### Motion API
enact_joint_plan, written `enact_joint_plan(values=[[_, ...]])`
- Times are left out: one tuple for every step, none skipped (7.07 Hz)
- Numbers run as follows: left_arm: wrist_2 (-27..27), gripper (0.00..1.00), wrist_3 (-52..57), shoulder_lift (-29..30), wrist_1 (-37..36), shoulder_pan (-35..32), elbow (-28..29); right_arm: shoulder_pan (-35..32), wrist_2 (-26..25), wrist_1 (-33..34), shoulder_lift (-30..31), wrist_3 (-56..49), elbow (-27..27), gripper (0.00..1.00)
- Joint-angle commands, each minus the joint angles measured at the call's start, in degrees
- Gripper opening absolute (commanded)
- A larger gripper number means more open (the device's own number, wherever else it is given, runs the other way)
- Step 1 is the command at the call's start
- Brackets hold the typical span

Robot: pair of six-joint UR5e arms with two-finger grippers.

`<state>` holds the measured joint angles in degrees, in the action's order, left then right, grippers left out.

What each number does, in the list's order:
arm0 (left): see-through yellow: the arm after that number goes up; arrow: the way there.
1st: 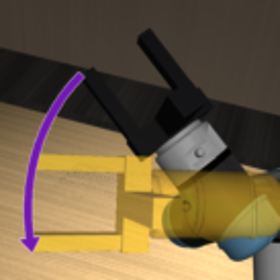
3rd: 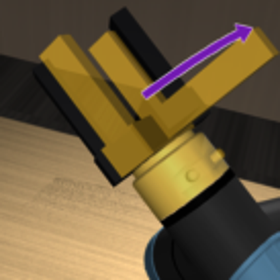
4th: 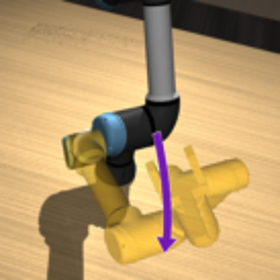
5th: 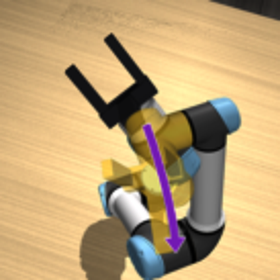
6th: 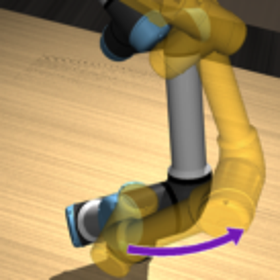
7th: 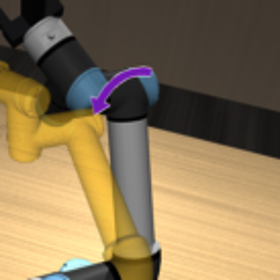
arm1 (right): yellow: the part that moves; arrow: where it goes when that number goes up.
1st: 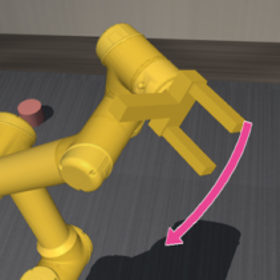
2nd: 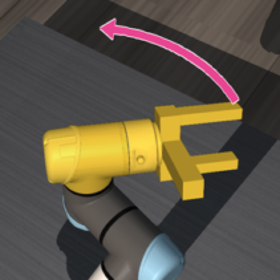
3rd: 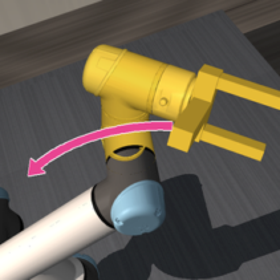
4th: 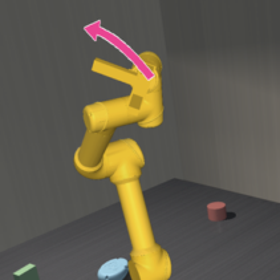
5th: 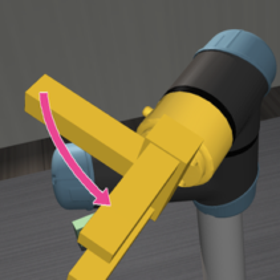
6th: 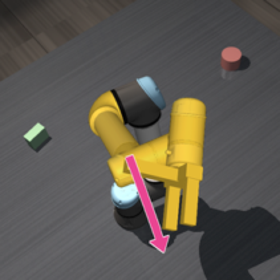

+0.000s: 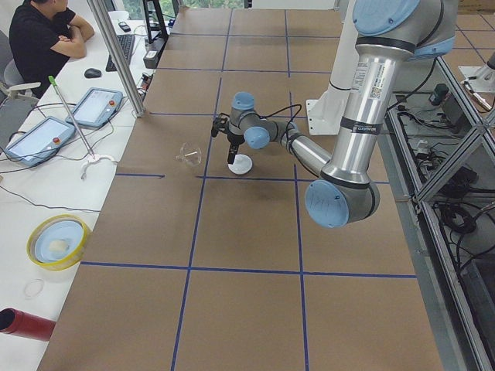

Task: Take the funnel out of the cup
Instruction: 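Move the left gripper over the white lid beside the mug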

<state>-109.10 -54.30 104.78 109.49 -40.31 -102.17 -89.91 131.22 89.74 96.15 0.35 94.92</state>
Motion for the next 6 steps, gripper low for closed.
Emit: enact_joint_plan(values=[[-0.1, 0.87, 0.2, 0.2, -0.1, 0.1, 0.7, 0.0, 0.0, 0.0, 0.0, 0.0, 0.0, 1.00], [-0.2, 0.86, 0.2, 0.3, -0.2, 0.1, 0.9, 0.0, 0.0, 0.0, 0.0, 0.0, 0.0, 1.00], [-0.2, 0.84, 0.2, 0.2, -0.2, 0.1, 1.0, 0.0, 0.0, 0.0, 0.0, 0.0, 0.0, 1.00], [-0.2, 0.82, 0.2, 0.0, -0.2, 0.3, 1.0, 0.0, 0.0, 0.0, 0.0, 0.0, 0.0, 1.00], [-0.2, 0.82, 0.2, 0.0, -0.3, 0.3, 0.8, 0.0, 0.0, 0.0, 0.0, 0.0, 0.0, 1.00], [-0.3, 0.79, -0.1, 0.0, -0.3, 0.3, 0.8, 0.0, 0.0, 0.0, 0.0, 0.0, 0.0, 1.00]])
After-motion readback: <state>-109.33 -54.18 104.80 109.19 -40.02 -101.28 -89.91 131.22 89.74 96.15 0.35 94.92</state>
